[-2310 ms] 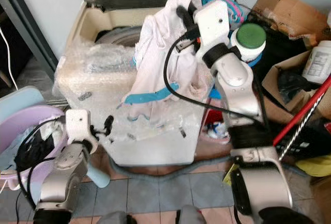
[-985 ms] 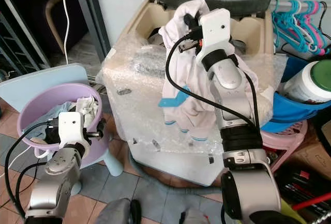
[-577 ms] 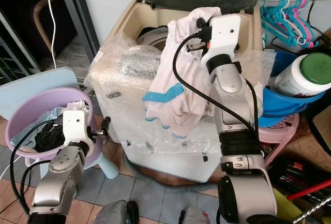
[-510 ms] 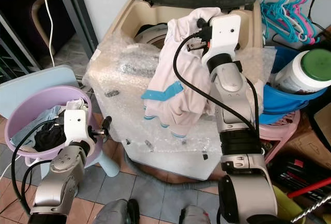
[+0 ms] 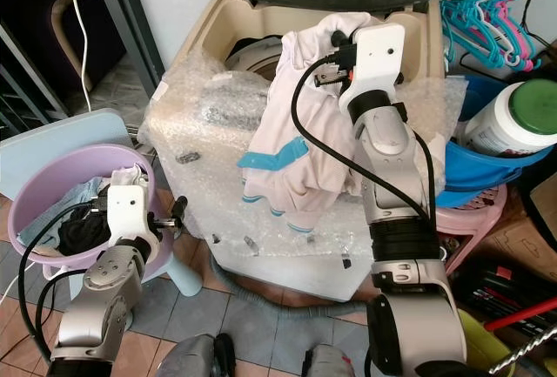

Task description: Clothes washing

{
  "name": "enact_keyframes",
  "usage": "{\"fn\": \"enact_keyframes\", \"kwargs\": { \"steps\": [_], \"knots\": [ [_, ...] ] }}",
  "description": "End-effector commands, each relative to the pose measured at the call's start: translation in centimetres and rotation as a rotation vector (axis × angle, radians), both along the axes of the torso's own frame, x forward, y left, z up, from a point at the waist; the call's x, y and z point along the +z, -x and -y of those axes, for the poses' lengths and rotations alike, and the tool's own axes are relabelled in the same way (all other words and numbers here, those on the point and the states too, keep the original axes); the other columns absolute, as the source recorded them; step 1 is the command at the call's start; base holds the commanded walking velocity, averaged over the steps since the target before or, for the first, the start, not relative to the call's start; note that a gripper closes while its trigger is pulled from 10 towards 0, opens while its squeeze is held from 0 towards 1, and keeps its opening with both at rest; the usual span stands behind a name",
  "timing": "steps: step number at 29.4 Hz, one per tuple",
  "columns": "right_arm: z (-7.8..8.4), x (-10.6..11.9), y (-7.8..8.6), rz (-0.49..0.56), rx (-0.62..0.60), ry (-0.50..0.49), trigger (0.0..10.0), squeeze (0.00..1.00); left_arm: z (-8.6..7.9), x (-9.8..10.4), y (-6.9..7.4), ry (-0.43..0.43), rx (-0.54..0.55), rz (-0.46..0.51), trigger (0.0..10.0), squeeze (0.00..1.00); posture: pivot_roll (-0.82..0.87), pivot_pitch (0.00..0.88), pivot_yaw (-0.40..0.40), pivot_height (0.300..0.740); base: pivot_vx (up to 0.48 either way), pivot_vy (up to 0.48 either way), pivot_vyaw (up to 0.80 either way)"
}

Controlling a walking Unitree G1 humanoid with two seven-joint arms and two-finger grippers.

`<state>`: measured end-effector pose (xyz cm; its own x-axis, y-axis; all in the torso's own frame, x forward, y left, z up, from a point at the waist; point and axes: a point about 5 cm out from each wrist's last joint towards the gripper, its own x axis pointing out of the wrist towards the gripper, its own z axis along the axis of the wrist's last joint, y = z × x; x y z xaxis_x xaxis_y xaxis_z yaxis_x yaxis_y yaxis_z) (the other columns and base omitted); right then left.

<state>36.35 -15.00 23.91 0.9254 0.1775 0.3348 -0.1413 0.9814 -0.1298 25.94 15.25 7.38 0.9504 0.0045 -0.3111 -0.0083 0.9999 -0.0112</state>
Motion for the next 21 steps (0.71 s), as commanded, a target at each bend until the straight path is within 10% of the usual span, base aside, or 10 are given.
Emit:
{"fn": "enact_keyframes", "kwargs": {
  "steps": [1, 21],
  "knots": [
    [-0.21, 0.76, 0.18, 0.028, 0.007, 0.004, 10.0, 0.00, -0.29, -0.05, 0.01, -0.006, 0.009, -0.003, 10.0, 0.00, -0.03, 0.054, 0.035, 0.740, 0.000, 0.000, 0.00],
    [-0.21, 0.76, 0.18, 0.028, 0.007, 0.004, 10.0, 0.00, -0.29, -0.05, 0.01, -0.006, 0.009, -0.003, 10.0, 0.00, -0.03, 0.054, 0.035, 0.740, 0.000, 0.000, 0.00]
  ]
}}
